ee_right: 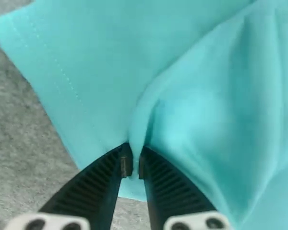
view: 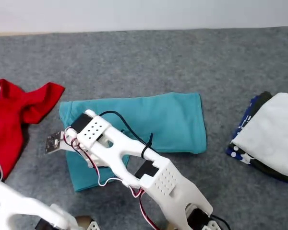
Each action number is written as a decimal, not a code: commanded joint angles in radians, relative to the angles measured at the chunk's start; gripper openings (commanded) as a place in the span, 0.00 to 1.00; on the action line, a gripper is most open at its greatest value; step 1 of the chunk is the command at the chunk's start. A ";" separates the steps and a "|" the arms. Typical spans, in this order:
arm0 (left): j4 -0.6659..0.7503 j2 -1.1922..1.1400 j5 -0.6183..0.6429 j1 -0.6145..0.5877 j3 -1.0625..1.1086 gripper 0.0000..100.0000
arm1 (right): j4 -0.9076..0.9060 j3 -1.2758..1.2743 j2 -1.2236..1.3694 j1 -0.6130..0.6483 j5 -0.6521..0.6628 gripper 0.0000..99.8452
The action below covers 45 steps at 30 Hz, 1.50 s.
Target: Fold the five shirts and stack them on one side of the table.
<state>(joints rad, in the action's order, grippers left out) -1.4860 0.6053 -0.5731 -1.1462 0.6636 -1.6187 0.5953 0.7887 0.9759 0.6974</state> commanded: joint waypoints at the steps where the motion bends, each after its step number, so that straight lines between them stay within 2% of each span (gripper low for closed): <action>1: 0.032 0.025 -0.003 0.006 0.007 0.01 | -0.044 0.118 -0.019 -0.027 0.011 0.01; 10: 0.054 0.025 -0.003 0.006 0.015 0.01 | -0.102 0.420 -0.015 -0.041 0.012 0.01; 21: 0.064 0.023 -0.006 0.008 0.016 0.01 | 0.168 0.493 0.102 -0.113 0.014 0.01; 25: 0.068 0.023 -0.006 0.008 0.016 0.01 | 0.249 0.493 0.145 -0.137 0.014 0.07; 28: 0.068 0.023 -0.006 0.008 0.016 0.01 | 0.288 0.493 0.163 -0.166 0.014 0.07; 37: 0.071 0.023 -0.006 0.008 0.016 0.01 | 0.282 0.493 0.174 -0.257 0.002 0.07; 41: 0.092 0.023 -0.006 0.008 0.022 0.01 | 0.236 0.493 0.166 -0.285 -0.091 0.09; 45: 0.095 0.023 -0.006 0.008 0.022 0.01 | 0.099 0.566 0.148 -0.277 -0.192 0.18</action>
<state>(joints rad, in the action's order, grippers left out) -1.4078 0.6053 -0.5731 -1.1462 0.6882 -1.4392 1.0618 0.9851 0.7073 0.5823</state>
